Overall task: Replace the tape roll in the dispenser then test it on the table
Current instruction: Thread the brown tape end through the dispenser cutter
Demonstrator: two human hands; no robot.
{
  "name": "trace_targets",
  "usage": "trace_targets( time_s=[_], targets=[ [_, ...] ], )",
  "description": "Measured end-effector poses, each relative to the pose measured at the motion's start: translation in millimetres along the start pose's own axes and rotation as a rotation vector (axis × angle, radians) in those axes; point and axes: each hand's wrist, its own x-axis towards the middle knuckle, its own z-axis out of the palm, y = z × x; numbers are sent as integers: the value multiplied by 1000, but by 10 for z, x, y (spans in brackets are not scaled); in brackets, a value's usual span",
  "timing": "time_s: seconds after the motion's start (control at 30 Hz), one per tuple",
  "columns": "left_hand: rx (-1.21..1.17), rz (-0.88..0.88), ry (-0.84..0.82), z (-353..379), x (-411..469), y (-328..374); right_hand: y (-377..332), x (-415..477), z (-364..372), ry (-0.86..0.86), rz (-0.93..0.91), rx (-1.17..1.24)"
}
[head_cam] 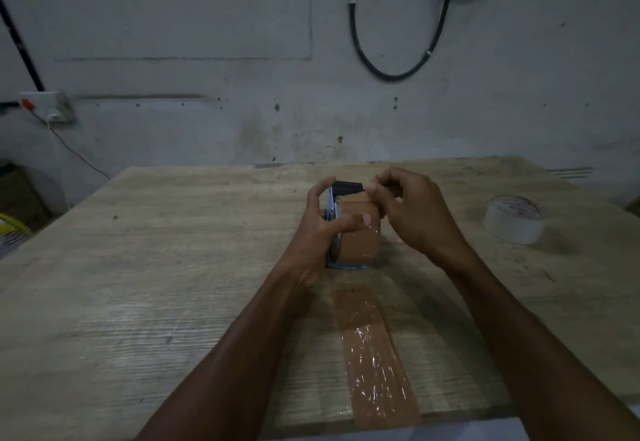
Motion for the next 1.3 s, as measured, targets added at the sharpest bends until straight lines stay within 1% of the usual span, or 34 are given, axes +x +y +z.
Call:
trace_targets(
  time_s=[0.13, 0.23, 0.3, 0.37, 0.5, 0.6, 0.67, 0.77, 0.97, 1.03, 1.1, 1.23, 1.3],
  targets=[
    [11, -10, 9, -19, 37, -18, 19, -38, -78, -54, 18, 142],
    [3, -18, 5, -21, 54, -29, 32, -49, -110, -55, 16, 167],
    [-12, -24, 2, -22, 43, -23, 28, -57, -112, -80, -28, 123],
    [-20, -33, -12, -26, 39, -24, 12, -64, -96, -94, -99, 19],
    [8, -33, -26, -42, 64, -54, -24, 1, -92, -61, -222, -139],
    [16, -9, -28, -41, 78, -74, -43, 42, -100, -41, -269, -181],
    [18, -7, -27, -35, 82, -74, -55, 41, -89, -6, -245, -163],
    [21, 15, -16, -26, 81, -67, -85, 28, -67, 65, -181, -74],
    [40, 128, -7, -6, 55, -58, -114, 109, 5, 141, -17, 84],
    [12, 164, -15, -10, 81, -76, -138, 137, 25, 150, 0, 98],
    [-37, 151, 8, 11, 88, -79, -189, 143, 32, 132, -13, 89],
    [-138, 68, 111, 31, 107, -71, -266, 136, 51, 76, -38, 99],
    [-144, 46, 118, 10, 114, -71, -268, 128, 72, 68, -17, 108]
  ],
)
